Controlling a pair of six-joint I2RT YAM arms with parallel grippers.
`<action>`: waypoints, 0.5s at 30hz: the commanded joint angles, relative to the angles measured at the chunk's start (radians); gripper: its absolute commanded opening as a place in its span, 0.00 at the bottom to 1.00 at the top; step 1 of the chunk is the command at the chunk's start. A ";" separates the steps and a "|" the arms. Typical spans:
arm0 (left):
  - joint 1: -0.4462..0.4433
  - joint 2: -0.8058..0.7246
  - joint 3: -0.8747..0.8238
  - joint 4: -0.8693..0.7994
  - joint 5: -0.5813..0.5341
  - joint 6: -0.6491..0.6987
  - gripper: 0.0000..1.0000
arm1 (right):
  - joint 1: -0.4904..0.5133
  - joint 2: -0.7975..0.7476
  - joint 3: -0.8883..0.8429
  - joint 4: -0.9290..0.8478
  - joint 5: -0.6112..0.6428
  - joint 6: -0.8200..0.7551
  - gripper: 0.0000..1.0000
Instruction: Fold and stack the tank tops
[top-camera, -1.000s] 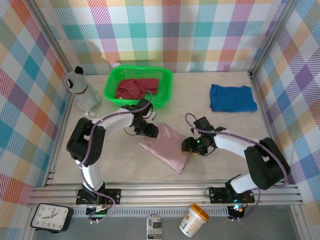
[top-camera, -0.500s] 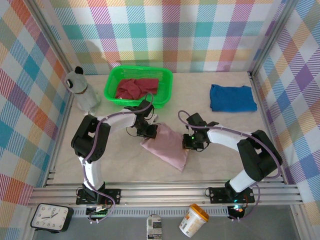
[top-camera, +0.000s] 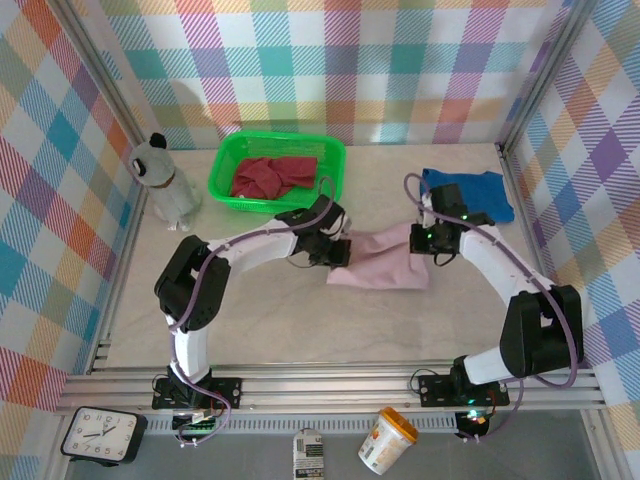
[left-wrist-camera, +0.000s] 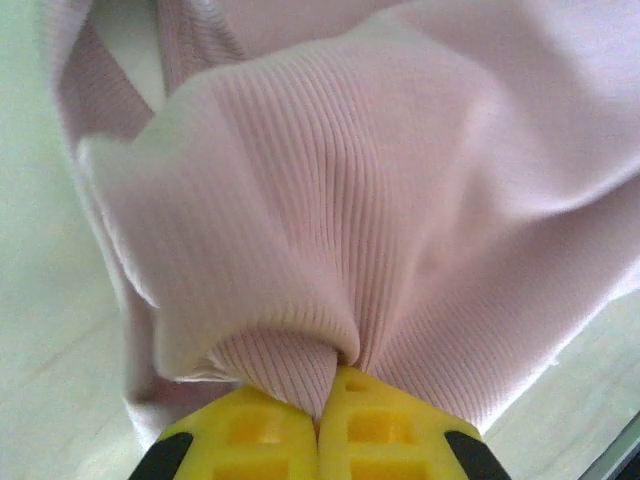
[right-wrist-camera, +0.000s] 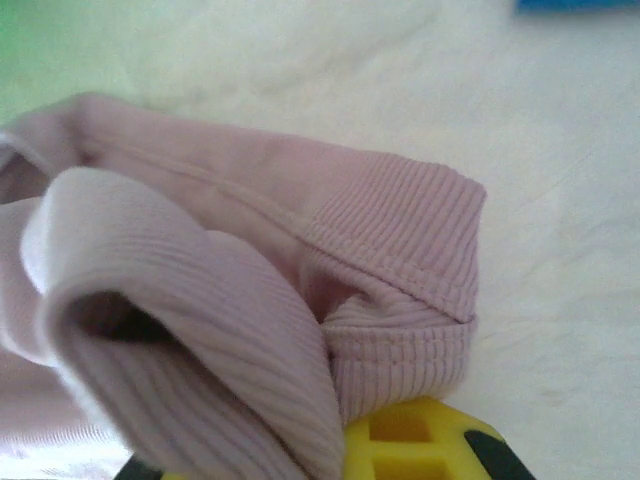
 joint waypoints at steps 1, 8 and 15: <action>-0.020 0.052 0.135 0.084 -0.077 -0.056 0.00 | -0.064 -0.002 0.098 -0.004 0.032 -0.148 0.00; -0.030 0.256 0.448 0.096 -0.102 -0.067 0.00 | -0.171 0.125 0.315 0.012 0.076 -0.294 0.00; -0.033 0.460 0.772 0.059 -0.107 -0.066 0.00 | -0.273 0.215 0.465 0.017 0.028 -0.320 0.00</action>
